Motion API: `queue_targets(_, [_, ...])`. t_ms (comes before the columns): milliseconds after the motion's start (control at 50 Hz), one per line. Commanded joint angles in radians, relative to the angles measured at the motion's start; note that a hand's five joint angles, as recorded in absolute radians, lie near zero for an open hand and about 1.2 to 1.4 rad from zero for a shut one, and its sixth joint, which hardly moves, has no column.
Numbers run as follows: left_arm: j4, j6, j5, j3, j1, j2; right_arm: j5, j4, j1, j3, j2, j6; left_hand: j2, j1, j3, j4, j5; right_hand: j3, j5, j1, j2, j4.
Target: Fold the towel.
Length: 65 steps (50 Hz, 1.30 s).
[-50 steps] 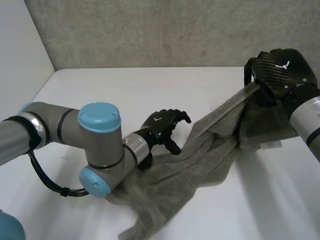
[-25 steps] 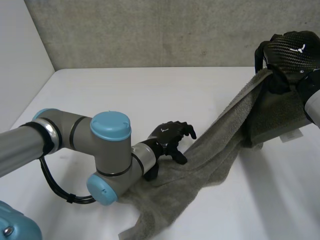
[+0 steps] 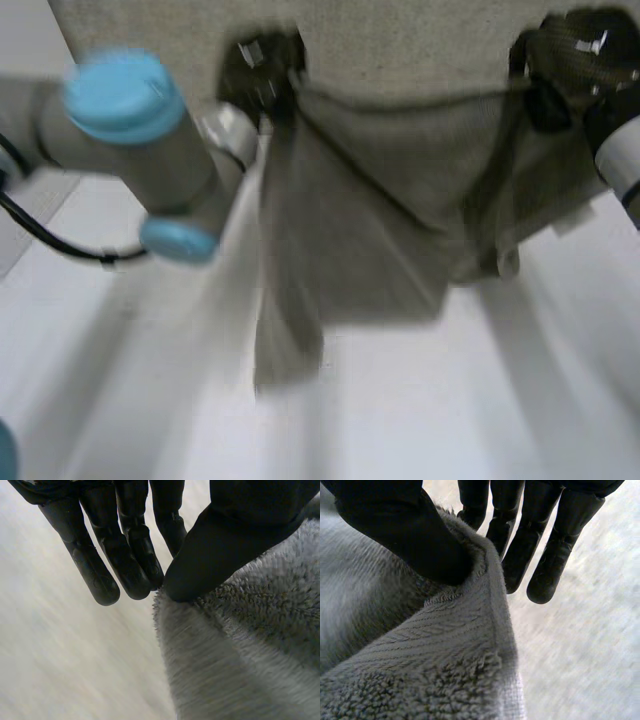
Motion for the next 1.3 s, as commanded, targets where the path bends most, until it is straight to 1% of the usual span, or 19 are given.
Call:
queue_targets(20, [0.079, 0.112, -0.055, -0.007, 0.007, 0.117, 0.024, -0.259, 0.007, 0.01, 0.011, 0.051, 0.184, 0.25, 0.182, 0.18, 0.207, 0.183, 0.189, 0.004, 0.182, 0.179])
queue_targets(180, [0.073, 0.127, -0.07, -0.508, 0.001, 0.237, -0.033, -0.152, 0.009, 0.084, 0.055, 0.043, 0.184, 0.25, 0.182, 0.18, 0.207, 0.183, 0.189, 0.004, 0.182, 0.179])
queue_targets(260, [0.079, 0.129, -0.065, -0.786, -0.002, 0.257, -0.103, 0.017, 0.01, 0.118, 0.127, -0.039, 0.184, 0.25, 0.182, 0.18, 0.207, 0.183, 0.189, 0.004, 0.182, 0.179])
queue_targets(400, [0.082, 0.127, -0.064, -0.945, -0.019, 0.208, -0.114, 0.193, 0.013, 0.158, 0.201, -0.237, 0.184, 0.25, 0.182, 0.18, 0.207, 0.183, 0.189, 0.004, 0.182, 0.179])
queue_targets(420, [0.077, 0.126, -0.064, -0.956, -0.023, 0.192, -0.117, 0.21, 0.013, 0.17, 0.203, -0.26, 0.041, 0.108, 0.039, 0.038, 0.065, 0.183, 0.189, 0.004, 0.182, 0.179])
queue_targets(440, [0.077, 0.126, -0.064, -0.956, -0.023, 0.192, -0.117, 0.21, 0.013, 0.17, 0.203, -0.26, 0.04, 0.107, 0.038, 0.037, 0.064, 0.183, 0.189, 0.004, 0.182, 0.179])
queue_targets(460, [0.073, 0.124, -0.064, -0.957, -0.03, 0.185, -0.117, 0.215, 0.013, 0.181, 0.203, -0.269, -0.14, -0.073, -0.142, -0.143, -0.116, 0.183, 0.189, 0.004, 0.182, 0.179])
queue_targets(480, [0.073, 0.124, -0.064, -0.957, -0.03, 0.185, -0.117, 0.215, 0.013, 0.19, 0.203, -0.268, -0.142, -0.075, -0.144, -0.145, -0.118, 0.183, 0.189, 0.004, 0.182, 0.179])
queue_targets(520, [0.07, 0.126, -0.062, -0.962, -0.045, 0.189, -0.116, 0.215, 0.012, 0.194, 0.201, -0.263, -0.367, -0.3, -0.369, -0.37, -0.343, 0.183, 0.189, 0.004, 0.182, 0.179])
queue_targets(540, [0.07, 0.126, -0.062, -0.962, -0.045, 0.189, -0.116, 0.215, 0.012, 0.195, 0.201, -0.263, -0.368, -0.301, -0.37, -0.371, -0.344, 0.183, 0.189, 0.004, 0.182, 0.179])
queue_targets(580, [0.068, 0.126, -0.061, -0.956, -0.047, 0.217, -0.114, 0.217, 0.004, 0.199, 0.198, -0.248, -0.642, -0.575, -0.644, -0.645, -0.618, 0.183, 0.189, 0.004, 0.182, 0.179])
queue_targets(600, [0.068, 0.126, -0.061, -0.956, -0.047, 0.217, -0.114, 0.217, 0.004, 0.199, 0.198, -0.248, -0.644, -0.577, -0.646, -0.647, -0.62, 0.183, 0.189, 0.004, 0.182, 0.179])
queue_targets(640, [0.071, 0.126, -0.058, -0.951, -0.045, 0.252, -0.119, 0.215, 0.0, 0.211, 0.192, -0.222, -0.811, -0.744, -0.813, -0.814, -0.787, 0.183, 0.189, 0.004, 0.182, 0.179])
queue_targets(860, [0.082, 0.127, -0.056, -0.956, -0.019, 0.314, -0.114, 0.192, -0.002, 0.239, 0.195, -0.136, -0.817, -0.75, -0.819, -0.82, -0.793, 0.183, 0.189, 0.004, 0.182, 0.179])
queue_targets(920, [0.079, 0.127, -0.045, -0.968, 0.021, 0.321, -0.114, 0.192, -0.002, 0.239, 0.2, -0.121, -0.803, -0.736, -0.805, -0.806, -0.779, 0.183, 0.189, 0.004, 0.182, 0.179])
queue_targets(1080, [0.062, 0.127, 0.051, -1.025, 0.115, 0.332, -0.099, 0.187, -0.004, 0.237, 0.209, -0.067, -0.744, -0.677, -0.746, -0.747, -0.72, 0.183, 0.189, 0.004, 0.182, 0.179])
queue_targets(1180, [0.062, 0.126, 0.122, -1.052, 0.158, 0.33, -0.073, 0.174, -0.005, 0.236, 0.207, -0.038, -0.588, -0.521, -0.59, -0.591, -0.564, 0.183, 0.189, 0.004, 0.182, 0.179])
queue_targets(1220, [0.065, 0.126, 0.158, -1.06, 0.167, 0.323, -0.073, 0.172, -0.005, 0.236, 0.209, -0.038, -0.41, -0.343, -0.412, -0.413, -0.386, 0.183, 0.189, 0.004, 0.182, 0.179])
queue_targets(1300, [0.066, 0.126, 0.175, -1.062, 0.176, 0.314, -0.073, 0.172, -0.005, 0.236, 0.21, -0.038, -0.268, -0.201, -0.27, -0.271, -0.244, 0.183, 0.189, 0.004, 0.182, 0.179])
